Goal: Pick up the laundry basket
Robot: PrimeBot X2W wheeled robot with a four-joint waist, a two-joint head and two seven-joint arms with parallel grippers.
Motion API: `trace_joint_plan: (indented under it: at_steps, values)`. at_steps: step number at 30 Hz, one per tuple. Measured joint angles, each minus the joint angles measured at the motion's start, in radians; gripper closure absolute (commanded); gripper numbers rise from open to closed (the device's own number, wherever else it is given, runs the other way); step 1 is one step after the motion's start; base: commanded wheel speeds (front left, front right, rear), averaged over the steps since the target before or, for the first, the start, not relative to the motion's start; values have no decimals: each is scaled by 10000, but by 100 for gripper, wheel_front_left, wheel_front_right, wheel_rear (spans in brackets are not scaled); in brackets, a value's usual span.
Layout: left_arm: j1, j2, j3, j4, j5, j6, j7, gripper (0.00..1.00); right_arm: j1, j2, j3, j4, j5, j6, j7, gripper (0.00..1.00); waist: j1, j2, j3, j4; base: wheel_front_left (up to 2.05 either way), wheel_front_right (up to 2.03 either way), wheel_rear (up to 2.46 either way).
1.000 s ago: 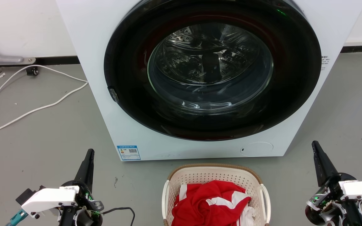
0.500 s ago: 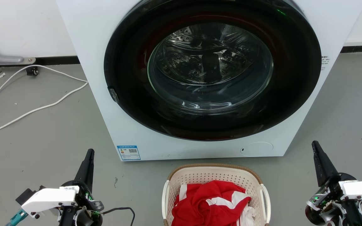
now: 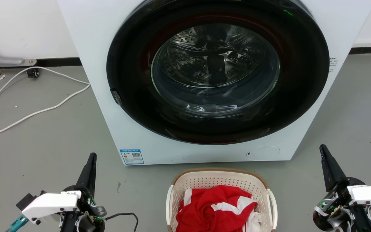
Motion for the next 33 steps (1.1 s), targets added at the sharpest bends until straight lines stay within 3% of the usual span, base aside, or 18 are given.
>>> trace_joint_plan:
  at_steps: [1,2,13,33]
  values:
    - [0,0,0,0,0,0,0,100,0,0,0,0,0,0,0,100,0,0,0,0,0,0,0]
    - [0,0,0,0,0,-2,-2,0,0,0,0,0,0,0,0,0,0,0,0,0,0,0,0]
    - [360,-50,-54,121,571,2,-353,0,367,21,44,199,-640,-4,-362,0,0,0,10,7,0,0,0]
    - [546,-46,-288,-903,4451,458,-1227,0,645,25,485,-991,-5340,-4,-1223,0,1,0,46,26,0,0,0]
